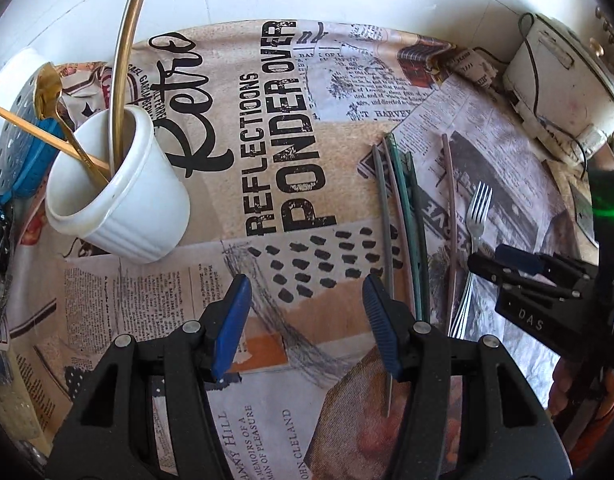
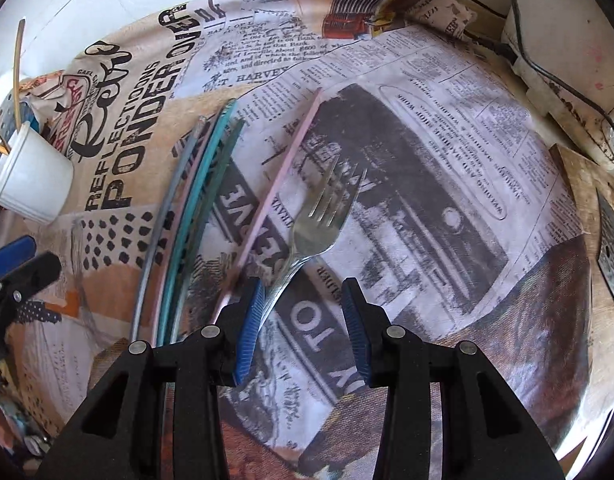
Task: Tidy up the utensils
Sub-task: 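Move both open tools back over the utensil pile, then close the right tool on the silver fork in the pile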
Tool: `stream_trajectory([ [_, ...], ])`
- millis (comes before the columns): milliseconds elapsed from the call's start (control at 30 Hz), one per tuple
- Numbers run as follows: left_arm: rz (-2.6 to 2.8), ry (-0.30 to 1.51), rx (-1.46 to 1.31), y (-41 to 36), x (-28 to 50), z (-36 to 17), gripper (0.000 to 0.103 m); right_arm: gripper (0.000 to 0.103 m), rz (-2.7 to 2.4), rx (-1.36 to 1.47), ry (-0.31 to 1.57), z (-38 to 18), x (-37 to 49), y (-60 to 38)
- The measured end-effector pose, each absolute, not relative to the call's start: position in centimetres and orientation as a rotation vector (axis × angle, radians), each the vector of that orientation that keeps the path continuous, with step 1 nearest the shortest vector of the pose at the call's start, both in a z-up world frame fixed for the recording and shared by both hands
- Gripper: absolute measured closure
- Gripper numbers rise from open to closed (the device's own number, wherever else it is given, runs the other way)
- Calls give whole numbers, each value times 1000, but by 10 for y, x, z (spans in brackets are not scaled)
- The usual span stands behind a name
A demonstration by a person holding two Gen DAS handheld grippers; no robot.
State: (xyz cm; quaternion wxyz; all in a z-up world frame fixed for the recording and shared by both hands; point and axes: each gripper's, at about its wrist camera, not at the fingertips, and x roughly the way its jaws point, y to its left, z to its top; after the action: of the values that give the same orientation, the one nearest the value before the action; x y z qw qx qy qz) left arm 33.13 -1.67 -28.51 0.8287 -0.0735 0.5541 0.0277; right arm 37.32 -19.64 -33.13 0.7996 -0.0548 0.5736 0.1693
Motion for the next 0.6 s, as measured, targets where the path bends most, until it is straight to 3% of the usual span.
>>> stream_trajectory([
  [300, 44, 1183, -161, -20, 342, -289, 46, 70, 291, -178, 1217, -332, 379, -221],
  [600, 48, 1188, -156, -20, 345, -291, 46, 69, 321, -60, 1238, -330, 387, -233],
])
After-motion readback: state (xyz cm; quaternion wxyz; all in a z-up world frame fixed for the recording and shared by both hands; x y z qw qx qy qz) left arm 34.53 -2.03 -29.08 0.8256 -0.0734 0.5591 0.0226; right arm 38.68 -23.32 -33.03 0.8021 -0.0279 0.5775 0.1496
